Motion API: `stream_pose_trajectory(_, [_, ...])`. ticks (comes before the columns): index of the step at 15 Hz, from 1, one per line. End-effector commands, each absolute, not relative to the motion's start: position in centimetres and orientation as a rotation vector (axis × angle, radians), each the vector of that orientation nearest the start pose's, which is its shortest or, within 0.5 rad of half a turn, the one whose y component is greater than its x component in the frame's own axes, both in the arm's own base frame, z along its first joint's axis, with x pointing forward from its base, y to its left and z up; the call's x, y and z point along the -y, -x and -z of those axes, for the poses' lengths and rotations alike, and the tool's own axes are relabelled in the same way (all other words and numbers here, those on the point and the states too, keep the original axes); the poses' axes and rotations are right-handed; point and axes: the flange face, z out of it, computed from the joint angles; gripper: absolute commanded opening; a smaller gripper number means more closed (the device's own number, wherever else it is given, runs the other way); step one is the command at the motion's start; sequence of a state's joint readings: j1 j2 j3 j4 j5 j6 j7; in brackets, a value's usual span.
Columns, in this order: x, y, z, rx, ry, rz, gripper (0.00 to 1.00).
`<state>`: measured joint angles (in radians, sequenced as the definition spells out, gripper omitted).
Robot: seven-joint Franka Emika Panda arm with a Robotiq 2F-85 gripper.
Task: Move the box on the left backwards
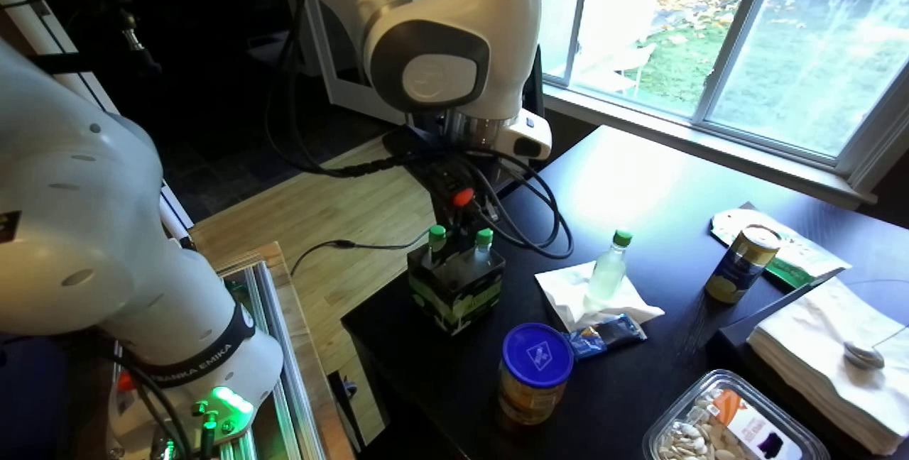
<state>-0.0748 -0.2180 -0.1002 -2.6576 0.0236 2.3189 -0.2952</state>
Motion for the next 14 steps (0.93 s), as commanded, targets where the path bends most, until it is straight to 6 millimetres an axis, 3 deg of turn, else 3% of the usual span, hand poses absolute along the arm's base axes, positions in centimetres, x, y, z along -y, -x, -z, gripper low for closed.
stream_pose_trajectory(1, [6.6,-38.5,-31.3,0.317,3.061,-0.186,0.01])
stream_pose_trajectory(2, [6.7,-38.5,-31.2,0.335,3.055,-0.180,0.01])
stream_pose_trajectory(3, [6.7,-38.5,-31.1,0.348,3.046,-0.187,0.28])
stream_pose_trajectory(4, [6.7,-38.6,-31.0,0.359,3.040,-0.191,0.29])
stream_pose_trajectory(7, [6.5,-38.6,-31.6,0.367,3.047,-0.178,0.49])
stream_pose_trajectory(10, [5.9,-38.9,-34.3,0.339,3.063,-0.142,0.69])
stream_pose_trajectory(14, [5.7,-41.2,-41.4,0.226,3.083,-0.076,0.97])
